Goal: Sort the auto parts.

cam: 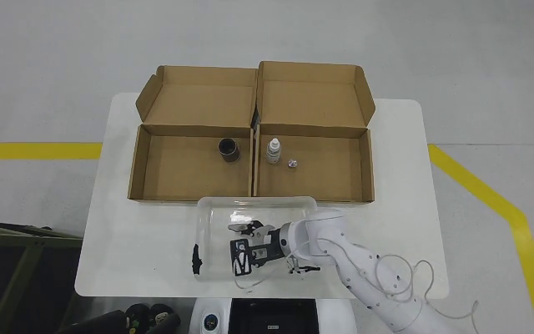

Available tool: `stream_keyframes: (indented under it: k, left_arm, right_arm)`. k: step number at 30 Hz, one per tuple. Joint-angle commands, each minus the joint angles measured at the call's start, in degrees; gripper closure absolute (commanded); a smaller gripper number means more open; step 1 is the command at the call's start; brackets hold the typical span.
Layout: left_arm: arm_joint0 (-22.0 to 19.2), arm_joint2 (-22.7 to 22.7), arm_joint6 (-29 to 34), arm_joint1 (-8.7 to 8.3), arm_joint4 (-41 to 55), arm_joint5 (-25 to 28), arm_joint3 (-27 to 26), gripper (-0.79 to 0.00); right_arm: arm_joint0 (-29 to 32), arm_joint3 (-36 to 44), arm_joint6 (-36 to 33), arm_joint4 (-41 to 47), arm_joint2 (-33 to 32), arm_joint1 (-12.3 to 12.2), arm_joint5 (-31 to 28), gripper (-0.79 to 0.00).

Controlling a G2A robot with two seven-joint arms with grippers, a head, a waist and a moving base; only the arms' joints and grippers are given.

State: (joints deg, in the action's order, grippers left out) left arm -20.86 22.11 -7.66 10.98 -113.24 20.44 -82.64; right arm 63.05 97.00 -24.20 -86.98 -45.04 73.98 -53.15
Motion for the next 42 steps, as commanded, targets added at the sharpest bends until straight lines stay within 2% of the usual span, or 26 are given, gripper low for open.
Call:
stream_keyframes:
  k: [1,11,23,25,27,29,42]
  left_arm:
    - [0.0,0.0,0.0,0.00,0.0,0.0,0.0,-0.785]
    - [0.0,0.0,0.0,0.00,0.0,0.0,0.0,-0.785]
    - [0.0,0.0,0.0,0.00,0.0,0.0,0.0,-0.785]
    - [0.0,0.0,0.0,0.00,0.0,0.0,0.0,-0.785]
    - [0.0,0.0,0.0,0.00,0.0,0.0,0.0,-0.785]
    - [0.0,0.0,0.0,0.00,0.0,0.0,0.0,-0.785]
    - [0.0,0.0,0.0,0.00,0.0,0.0,0.0,-0.785]
  right_arm:
    - [-0.3,-0.8,0.3,-0.2,0.4,0.0,0.1,-0.545]
    - [-1.6,-3.8,1.6,-0.6,2.6,0.3,0.5,-0.508]
    - [-3.2,-6.6,2.6,-0.6,4.6,0.8,0.9,-0.354]
    - [-3.4,-6.8,2.6,-0.5,4.8,0.8,0.9,-0.289]
    - [-3.6,-6.8,2.6,-0.3,4.9,0.8,0.9,-0.182]
    - [-3.8,-6.6,2.6,0.1,4.8,0.8,0.7,0.000]
    - [-4.1,-2.4,3.6,2.4,2.1,0.0,0.6,0.000]
